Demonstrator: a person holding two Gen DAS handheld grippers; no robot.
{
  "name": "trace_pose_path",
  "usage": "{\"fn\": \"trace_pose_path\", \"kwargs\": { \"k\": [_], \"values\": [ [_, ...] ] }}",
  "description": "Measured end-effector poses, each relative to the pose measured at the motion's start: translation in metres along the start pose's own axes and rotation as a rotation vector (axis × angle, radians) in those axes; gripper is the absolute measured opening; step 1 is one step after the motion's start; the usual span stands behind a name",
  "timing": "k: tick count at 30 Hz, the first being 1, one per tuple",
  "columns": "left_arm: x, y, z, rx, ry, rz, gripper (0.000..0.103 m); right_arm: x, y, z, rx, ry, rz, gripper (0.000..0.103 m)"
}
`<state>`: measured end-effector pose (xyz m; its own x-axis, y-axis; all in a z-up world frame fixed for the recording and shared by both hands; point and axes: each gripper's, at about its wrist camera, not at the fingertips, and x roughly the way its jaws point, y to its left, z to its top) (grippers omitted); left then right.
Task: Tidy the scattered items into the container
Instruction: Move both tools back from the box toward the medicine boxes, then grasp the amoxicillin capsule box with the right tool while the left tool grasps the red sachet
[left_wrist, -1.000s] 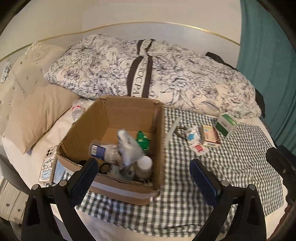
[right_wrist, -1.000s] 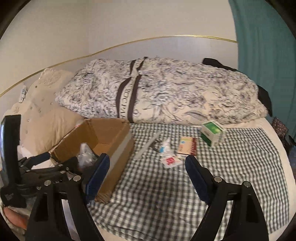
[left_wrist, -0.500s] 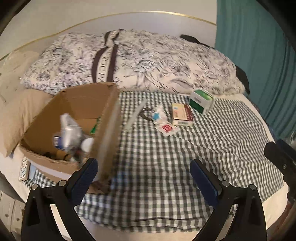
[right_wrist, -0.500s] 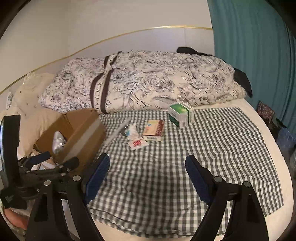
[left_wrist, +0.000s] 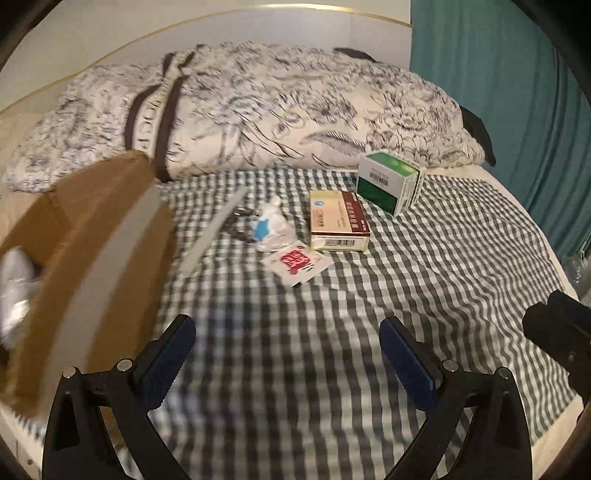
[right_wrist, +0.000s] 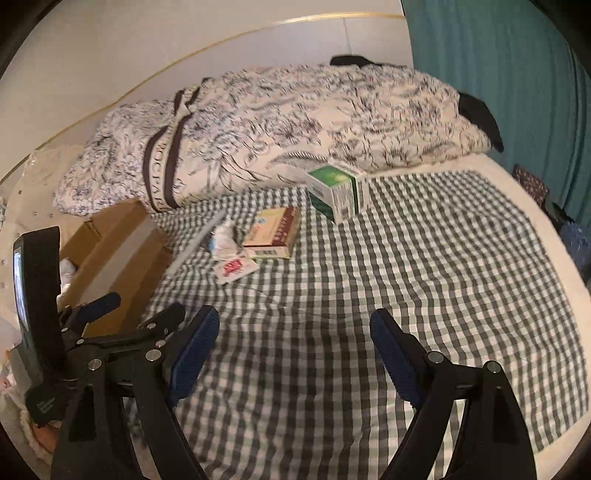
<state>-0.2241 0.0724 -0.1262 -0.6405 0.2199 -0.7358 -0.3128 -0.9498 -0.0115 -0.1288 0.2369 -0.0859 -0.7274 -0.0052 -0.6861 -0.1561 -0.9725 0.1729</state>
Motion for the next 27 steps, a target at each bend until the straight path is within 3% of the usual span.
{"fn": "trace_pose_path", "kwargs": {
  "k": [9, 14, 17, 19, 22, 23, 25, 26, 27],
  "values": [
    [0.084, -0.004, 0.022, 0.011, 0.017, -0.003, 0.102, 0.066, -0.026, -0.001, 0.052, 0.078, -0.003, 0.084],
    [0.129, 0.006, 0.034, -0.021, 0.093, -0.009, 0.102, 0.090, -0.035, -0.007, 0.063, 0.117, -0.008, 0.084],
    [0.142, 0.014, 0.036, -0.060, 0.115, -0.021, 0.102, 0.099, -0.039, -0.006, 0.073, 0.129, -0.009, 0.084],
    [0.144, 0.014, 0.036, -0.053, 0.104, -0.020, 0.097, 0.105, -0.040, -0.004, 0.071, 0.132, -0.013, 0.084],
    [0.140, 0.014, 0.038, -0.026, 0.084, -0.025, 0.068, 0.111, -0.039, 0.000, 0.063, 0.130, -0.015, 0.084],
    [0.139, 0.015, 0.040, -0.021, 0.078, -0.027, 0.047, 0.113, -0.037, 0.002, 0.060, 0.129, -0.013, 0.084],
    [0.137, 0.019, 0.044, -0.020, 0.080, -0.030, 0.042, 0.117, -0.033, 0.007, 0.052, 0.123, -0.009, 0.084],
    [0.135, 0.022, 0.046, -0.021, 0.074, -0.016, 0.031, 0.120, -0.030, 0.010, 0.045, 0.119, -0.006, 0.084],
    [0.132, 0.025, 0.046, -0.024, 0.069, 0.004, 0.009, 0.122, -0.027, 0.012, 0.041, 0.115, -0.003, 0.084]
  ]
}}
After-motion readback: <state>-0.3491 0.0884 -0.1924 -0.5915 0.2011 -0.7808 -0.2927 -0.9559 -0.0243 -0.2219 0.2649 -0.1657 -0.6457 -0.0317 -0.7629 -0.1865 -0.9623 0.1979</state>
